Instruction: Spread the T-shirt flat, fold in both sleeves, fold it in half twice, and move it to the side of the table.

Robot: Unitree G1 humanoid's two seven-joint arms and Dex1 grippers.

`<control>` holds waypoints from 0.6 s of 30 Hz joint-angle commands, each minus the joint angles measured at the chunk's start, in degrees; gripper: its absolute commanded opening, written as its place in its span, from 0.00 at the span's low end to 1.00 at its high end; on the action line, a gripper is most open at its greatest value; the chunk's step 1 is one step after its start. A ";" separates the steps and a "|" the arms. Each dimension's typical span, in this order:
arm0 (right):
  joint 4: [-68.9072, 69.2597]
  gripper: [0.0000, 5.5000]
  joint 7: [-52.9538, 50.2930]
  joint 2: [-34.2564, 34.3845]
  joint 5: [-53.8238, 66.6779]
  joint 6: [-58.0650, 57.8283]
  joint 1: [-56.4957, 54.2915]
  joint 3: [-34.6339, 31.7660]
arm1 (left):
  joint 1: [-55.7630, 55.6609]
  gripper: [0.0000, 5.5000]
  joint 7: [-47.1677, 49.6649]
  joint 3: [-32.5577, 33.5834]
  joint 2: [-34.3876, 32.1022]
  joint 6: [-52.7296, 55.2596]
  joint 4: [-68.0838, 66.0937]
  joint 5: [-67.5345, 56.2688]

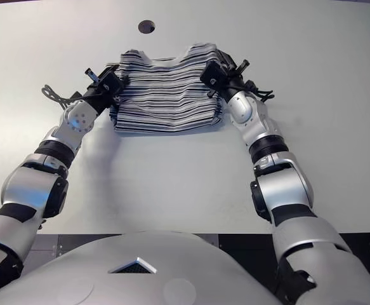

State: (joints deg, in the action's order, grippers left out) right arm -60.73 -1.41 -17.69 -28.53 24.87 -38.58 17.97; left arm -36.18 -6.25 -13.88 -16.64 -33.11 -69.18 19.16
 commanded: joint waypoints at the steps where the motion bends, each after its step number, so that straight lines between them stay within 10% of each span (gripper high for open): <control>1: -5.12 0.49 -1.53 1.50 1.43 -0.47 -4.32 -1.23 | -3.26 0.43 1.13 3.74 1.14 4.11 -2.65 -3.12; 11: 15.96 0.58 7.90 -8.96 -2.86 10.50 5.43 3.30 | 4.57 0.71 5.25 12.06 -3.10 4.31 -1.44 -9.15; 18: 5.73 0.58 9.12 -12.37 -12.80 10.63 0.97 11.25 | 9.83 0.71 7.68 18.57 -2.95 0.63 6.72 -15.55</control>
State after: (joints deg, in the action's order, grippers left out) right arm -53.50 6.37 -28.03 -38.81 34.54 -37.16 26.67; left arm -28.28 0.66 2.79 -19.55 -30.99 -66.35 5.45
